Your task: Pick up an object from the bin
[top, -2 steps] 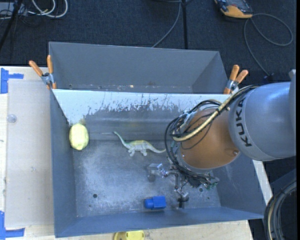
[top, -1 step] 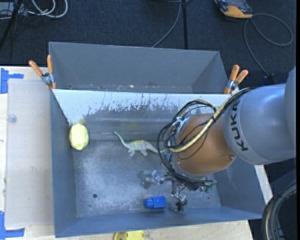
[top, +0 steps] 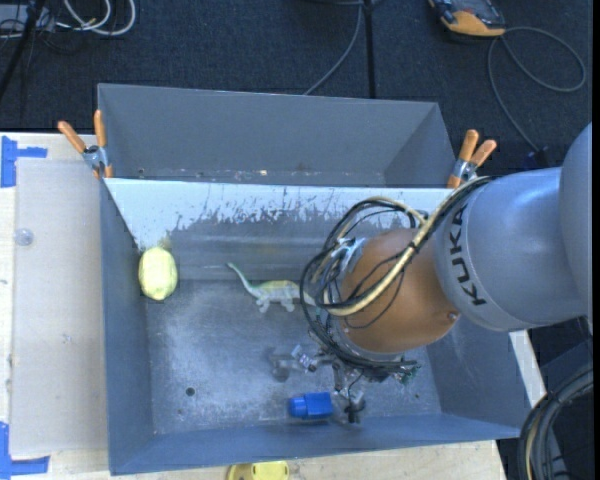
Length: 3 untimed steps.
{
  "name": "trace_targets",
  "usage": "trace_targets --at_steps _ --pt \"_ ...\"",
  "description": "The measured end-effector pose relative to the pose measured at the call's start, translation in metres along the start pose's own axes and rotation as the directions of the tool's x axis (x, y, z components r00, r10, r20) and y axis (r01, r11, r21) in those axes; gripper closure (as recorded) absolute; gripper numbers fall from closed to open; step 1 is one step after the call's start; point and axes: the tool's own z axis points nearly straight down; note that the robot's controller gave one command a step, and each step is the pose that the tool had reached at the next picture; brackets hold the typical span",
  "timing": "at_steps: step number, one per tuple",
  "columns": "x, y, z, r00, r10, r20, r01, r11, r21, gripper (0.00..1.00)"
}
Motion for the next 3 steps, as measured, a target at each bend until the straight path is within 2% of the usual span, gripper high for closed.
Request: trace_targets --at_steps 1,2,3 --pt "0.005 0.011 -0.001 0.998 -0.063 0.004 0.063 0.998 0.005 1.00" --pt "0.005 0.011 -0.001 0.998 -0.062 0.004 0.062 0.998 0.005 1.00" --pt "-0.012 -0.030 -0.154 0.948 -0.317 0.007 0.317 0.948 0.011 1.00"
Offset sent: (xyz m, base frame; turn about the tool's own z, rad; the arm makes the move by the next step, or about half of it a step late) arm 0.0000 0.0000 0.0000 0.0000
